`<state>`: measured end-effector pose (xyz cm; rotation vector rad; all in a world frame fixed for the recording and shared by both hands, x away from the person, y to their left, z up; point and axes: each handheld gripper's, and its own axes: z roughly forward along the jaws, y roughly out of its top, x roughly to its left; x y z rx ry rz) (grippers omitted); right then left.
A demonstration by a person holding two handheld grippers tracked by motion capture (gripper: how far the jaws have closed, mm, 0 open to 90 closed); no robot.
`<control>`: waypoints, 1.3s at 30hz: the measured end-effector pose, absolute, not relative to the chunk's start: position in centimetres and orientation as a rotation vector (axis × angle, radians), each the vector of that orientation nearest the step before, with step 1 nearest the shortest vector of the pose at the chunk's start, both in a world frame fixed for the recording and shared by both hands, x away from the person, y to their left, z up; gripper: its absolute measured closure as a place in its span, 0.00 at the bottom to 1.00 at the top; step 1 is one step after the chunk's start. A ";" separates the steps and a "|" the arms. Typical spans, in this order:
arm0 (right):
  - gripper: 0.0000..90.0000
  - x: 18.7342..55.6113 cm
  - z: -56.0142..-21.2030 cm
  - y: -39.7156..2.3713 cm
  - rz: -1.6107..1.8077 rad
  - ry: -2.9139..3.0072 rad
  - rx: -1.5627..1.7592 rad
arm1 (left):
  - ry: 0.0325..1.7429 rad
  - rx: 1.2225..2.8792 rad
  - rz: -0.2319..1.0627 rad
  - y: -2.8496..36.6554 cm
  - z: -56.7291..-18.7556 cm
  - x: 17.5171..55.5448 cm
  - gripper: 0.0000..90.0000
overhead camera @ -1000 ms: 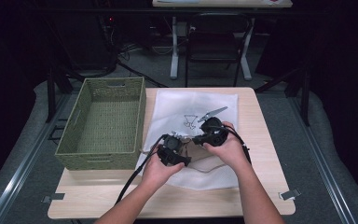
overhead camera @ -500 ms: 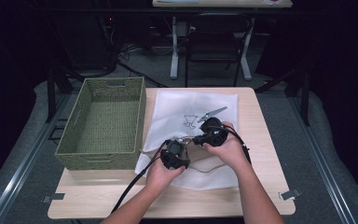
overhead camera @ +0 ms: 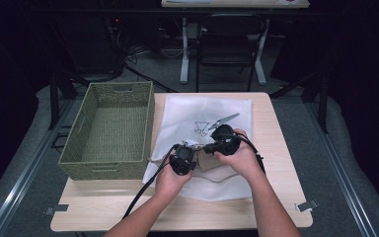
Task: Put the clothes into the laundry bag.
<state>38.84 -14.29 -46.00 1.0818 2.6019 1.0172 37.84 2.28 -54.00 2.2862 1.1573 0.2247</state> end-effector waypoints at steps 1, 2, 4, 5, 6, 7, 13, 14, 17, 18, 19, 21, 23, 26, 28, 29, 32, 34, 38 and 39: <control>0.97 38.8 -46.0 -14.3 1.018 2.602 1.081 | 1.156 2.284 0.225 2.3 -53.8 38.0 0.97; 0.97 38.8 -46.0 -14.3 1.018 2.602 1.078 | 1.155 2.283 0.226 2.3 -53.7 38.1 0.97; 0.97 38.8 -46.0 -14.2 1.016 2.603 1.076 | 1.161 2.279 0.223 2.2 -53.3 38.4 0.97; 0.97 38.8 -46.0 -14.2 1.015 2.605 1.074 | 1.162 2.272 0.220 2.1 -53.2 38.6 0.97; 0.97 38.8 -46.0 -14.2 1.014 2.606 1.078 | 1.162 2.280 0.217 2.1 -53.0 38.9 0.97; 0.97 38.8 -46.0 -14.1 1.010 2.606 1.079 | 1.163 2.282 0.217 2.0 -53.0 39.0 0.97; 0.97 38.8 -46.1 -14.0 1.008 2.610 1.074 | 1.208 2.235 0.202 1.7 -52.8 40.0 0.97; 0.97 38.8 -46.1 -14.0 1.009 2.612 1.073 | 1.215 2.231 0.195 1.7 -52.8 40.1 0.97; 0.98 38.7 -46.1 -14.0 1.017 2.617 1.073 | 1.243 2.213 0.180 1.8 -53.1 40.7 0.97; 0.98 38.7 -46.1 -13.9 1.018 2.617 1.075 | 1.251 2.202 0.177 1.9 -53.2 40.8 0.97; 0.98 38.7 -46.1 -13.9 1.019 2.618 1.072 | 1.252 2.206 0.177 1.9 -53.2 40.9 0.96; 0.98 38.7 -46.1 -13.9 1.017 2.619 1.074 | 1.257 2.197 0.166 2.0 -53.3 41.1 0.95; 0.97 38.7 -46.1 -14.0 1.020 2.619 1.073 | 1.254 2.195 0.171 2.0 -53.3 41.0 0.92; 0.97 38.8 -46.1 -14.2 1.025 2.616 1.070 | 1.230 2.217 0.160 2.1 -53.0 40.6 0.84; 0.97 38.8 -46.0 -14.2 1.024 2.617 1.072 | 1.212 2.221 0.141 2.3 -52.8 40.3 0.77; 0.97 38.8 -46.0 -14.2 1.028 2.617 1.074 | 1.198 2.224 0.132 2.5 -52.7 40.1 0.74; 0.97 38.8 -46.0 -14.2 1.028 2.611 1.078 | 1.170 2.236 0.120 2.9 -52.3 39.3 0.67; 0.97 38.8 -46.0 -14.3 1.028 2.610 1.079 | 1.156 2.236 0.103 3.2 -51.9 38.9 0.64; 0.97 38.8 -45.9 -14.3 1.025 2.610 1.077 | 1.107 2.253 0.117 3.7 -51.1 37.9 0.62; 0.97 38.8 -45.9 -14.3 1.025 2.610 1.077 | 1.101 2.255 0.124 3.9 -50.8 37.6 0.62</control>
